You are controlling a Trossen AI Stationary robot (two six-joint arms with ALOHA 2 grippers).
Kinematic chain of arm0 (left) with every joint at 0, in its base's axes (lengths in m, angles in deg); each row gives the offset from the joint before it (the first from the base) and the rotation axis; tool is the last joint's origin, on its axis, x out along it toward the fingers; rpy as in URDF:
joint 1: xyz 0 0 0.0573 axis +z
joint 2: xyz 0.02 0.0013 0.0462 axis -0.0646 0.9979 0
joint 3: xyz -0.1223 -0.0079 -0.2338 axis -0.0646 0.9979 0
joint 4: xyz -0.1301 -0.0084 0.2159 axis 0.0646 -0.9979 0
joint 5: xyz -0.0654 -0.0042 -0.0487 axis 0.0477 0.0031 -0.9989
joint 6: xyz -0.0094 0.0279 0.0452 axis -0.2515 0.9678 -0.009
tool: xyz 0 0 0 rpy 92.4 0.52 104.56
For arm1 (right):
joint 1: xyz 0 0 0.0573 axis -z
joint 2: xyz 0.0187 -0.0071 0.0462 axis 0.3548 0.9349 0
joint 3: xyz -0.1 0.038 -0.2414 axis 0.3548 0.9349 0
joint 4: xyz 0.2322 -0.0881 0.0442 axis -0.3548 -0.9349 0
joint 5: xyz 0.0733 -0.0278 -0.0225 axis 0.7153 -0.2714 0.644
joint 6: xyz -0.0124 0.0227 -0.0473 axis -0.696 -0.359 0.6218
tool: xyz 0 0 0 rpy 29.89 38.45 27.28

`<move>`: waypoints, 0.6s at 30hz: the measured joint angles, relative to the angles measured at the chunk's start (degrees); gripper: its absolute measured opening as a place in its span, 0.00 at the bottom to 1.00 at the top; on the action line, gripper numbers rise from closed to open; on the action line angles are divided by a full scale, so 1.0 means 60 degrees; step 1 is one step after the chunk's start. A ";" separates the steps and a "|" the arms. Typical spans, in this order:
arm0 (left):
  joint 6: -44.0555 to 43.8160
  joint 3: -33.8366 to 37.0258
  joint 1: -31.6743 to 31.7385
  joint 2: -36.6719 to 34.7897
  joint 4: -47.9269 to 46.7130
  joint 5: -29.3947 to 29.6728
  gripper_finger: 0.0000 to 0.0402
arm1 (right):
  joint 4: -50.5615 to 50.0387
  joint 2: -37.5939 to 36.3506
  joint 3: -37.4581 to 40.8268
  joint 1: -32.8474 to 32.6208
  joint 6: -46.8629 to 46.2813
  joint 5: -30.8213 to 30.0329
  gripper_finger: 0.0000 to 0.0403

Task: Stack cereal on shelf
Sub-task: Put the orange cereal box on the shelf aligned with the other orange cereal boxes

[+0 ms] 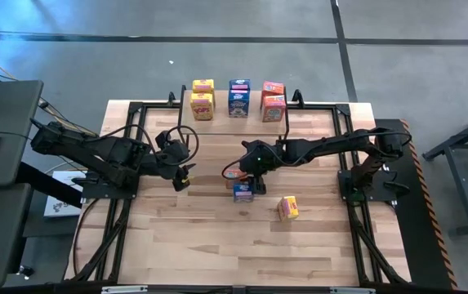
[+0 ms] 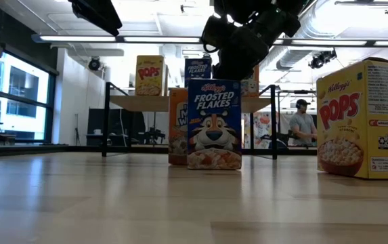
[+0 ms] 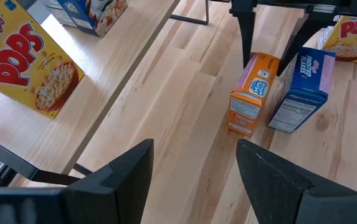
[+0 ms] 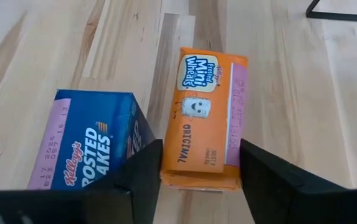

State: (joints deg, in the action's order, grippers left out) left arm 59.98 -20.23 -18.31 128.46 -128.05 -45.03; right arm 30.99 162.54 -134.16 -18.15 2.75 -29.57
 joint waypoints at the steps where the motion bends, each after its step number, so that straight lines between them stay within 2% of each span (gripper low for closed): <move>1: 0.0000 0.0000 0.0000 0.0000 0.0000 0.0002 0.55 | 0.0002 -0.0004 0.0000 0.0000 0.0002 0.0003 0.45; 10: 0.0000 0.0000 0.0001 0.0000 -0.0002 0.0002 0.55 | -0.0016 -0.0239 -0.0003 0.0000 0.0073 0.0007 0.43; 18: 0.0000 0.0000 0.0004 0.0000 0.0008 -0.0001 0.55 | -0.0544 -0.1214 -0.0001 0.0004 0.0322 -0.0282 0.43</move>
State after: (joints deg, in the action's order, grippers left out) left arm 59.98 -20.23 -18.29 128.46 -128.00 -45.04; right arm 27.73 155.26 -134.17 -18.13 4.68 -31.26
